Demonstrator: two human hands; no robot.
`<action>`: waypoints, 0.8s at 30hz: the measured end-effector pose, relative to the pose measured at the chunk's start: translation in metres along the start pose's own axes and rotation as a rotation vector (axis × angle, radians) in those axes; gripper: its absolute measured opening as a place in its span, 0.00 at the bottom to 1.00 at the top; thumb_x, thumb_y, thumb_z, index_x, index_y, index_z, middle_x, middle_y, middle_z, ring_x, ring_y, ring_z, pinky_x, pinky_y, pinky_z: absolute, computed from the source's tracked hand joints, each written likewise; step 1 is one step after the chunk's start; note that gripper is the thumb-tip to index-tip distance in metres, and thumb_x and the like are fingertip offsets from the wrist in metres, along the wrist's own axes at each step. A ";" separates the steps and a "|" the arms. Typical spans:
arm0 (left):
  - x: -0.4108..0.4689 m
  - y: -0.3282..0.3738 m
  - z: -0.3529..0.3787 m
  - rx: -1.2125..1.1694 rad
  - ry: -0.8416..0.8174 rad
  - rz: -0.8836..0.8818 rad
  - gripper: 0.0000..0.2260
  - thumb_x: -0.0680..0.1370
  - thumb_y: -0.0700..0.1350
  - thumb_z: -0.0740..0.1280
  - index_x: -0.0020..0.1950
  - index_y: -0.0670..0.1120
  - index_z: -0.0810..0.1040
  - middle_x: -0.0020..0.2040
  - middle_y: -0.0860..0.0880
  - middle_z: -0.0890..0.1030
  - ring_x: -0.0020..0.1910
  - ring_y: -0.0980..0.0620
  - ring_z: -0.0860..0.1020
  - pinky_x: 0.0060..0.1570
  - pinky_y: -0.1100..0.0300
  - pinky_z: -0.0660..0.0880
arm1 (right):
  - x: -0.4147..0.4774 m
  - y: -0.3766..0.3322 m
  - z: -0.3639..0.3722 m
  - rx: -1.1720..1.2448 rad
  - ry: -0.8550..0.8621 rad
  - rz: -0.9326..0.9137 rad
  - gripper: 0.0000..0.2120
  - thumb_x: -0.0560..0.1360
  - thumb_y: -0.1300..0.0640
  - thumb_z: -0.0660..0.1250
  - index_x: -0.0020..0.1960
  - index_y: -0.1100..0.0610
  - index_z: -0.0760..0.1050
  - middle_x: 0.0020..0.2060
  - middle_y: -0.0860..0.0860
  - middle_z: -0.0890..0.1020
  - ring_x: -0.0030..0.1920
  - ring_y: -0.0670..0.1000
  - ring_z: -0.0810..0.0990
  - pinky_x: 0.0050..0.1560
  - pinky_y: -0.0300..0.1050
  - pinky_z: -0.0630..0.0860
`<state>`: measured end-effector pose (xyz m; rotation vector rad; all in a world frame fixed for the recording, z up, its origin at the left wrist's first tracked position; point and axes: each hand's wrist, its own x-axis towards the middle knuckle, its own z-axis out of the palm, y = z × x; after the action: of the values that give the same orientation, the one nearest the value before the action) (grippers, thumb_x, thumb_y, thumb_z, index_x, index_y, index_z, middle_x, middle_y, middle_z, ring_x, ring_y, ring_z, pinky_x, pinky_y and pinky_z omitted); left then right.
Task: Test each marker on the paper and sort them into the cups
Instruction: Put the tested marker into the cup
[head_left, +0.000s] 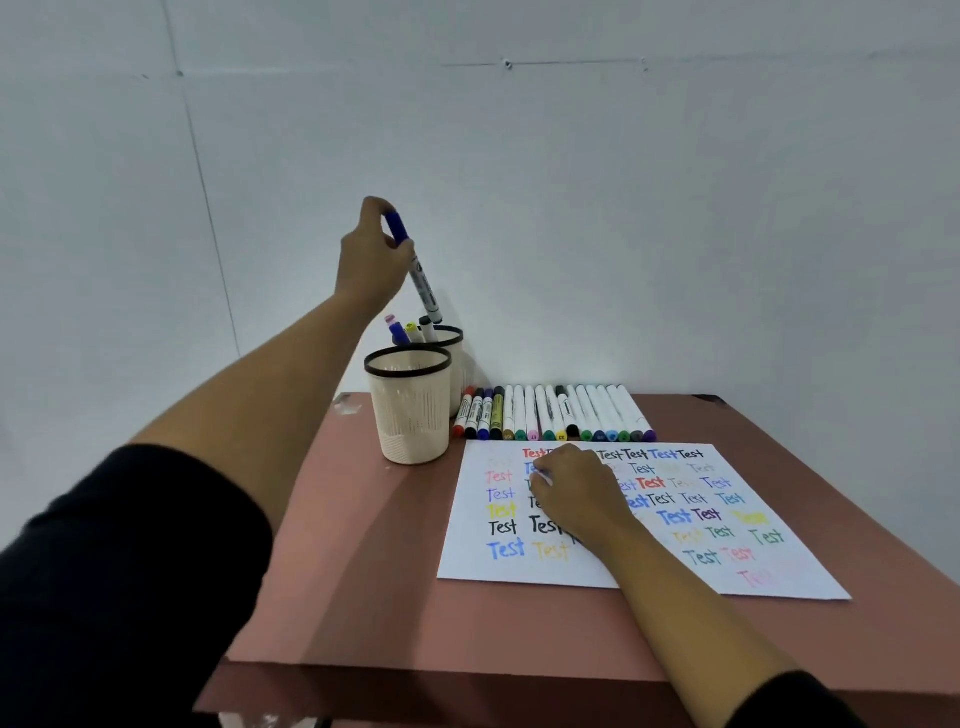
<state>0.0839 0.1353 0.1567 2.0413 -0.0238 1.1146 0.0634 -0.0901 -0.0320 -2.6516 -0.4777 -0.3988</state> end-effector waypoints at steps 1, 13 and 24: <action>0.001 -0.003 0.004 0.000 0.007 -0.006 0.14 0.77 0.39 0.61 0.62 0.43 0.66 0.42 0.45 0.77 0.31 0.57 0.73 0.29 0.67 0.69 | 0.000 0.000 0.000 -0.004 0.002 0.000 0.15 0.79 0.53 0.59 0.58 0.59 0.79 0.57 0.54 0.78 0.59 0.55 0.75 0.57 0.48 0.73; -0.001 -0.050 0.044 0.331 -0.248 -0.067 0.11 0.78 0.41 0.60 0.58 0.42 0.76 0.55 0.43 0.80 0.51 0.44 0.77 0.48 0.56 0.73 | 0.002 0.000 0.003 -0.042 0.011 -0.031 0.17 0.80 0.52 0.57 0.64 0.55 0.76 0.61 0.52 0.76 0.62 0.53 0.73 0.61 0.46 0.70; -0.007 -0.050 0.043 0.430 -0.422 -0.038 0.14 0.80 0.41 0.54 0.50 0.37 0.77 0.51 0.39 0.79 0.55 0.40 0.74 0.51 0.55 0.69 | 0.001 0.000 0.003 -0.037 0.022 -0.025 0.16 0.79 0.52 0.57 0.62 0.55 0.77 0.60 0.52 0.77 0.61 0.53 0.73 0.60 0.47 0.70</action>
<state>0.1278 0.1394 0.1074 2.6204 0.0467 0.6847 0.0651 -0.0887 -0.0342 -2.6760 -0.5021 -0.4486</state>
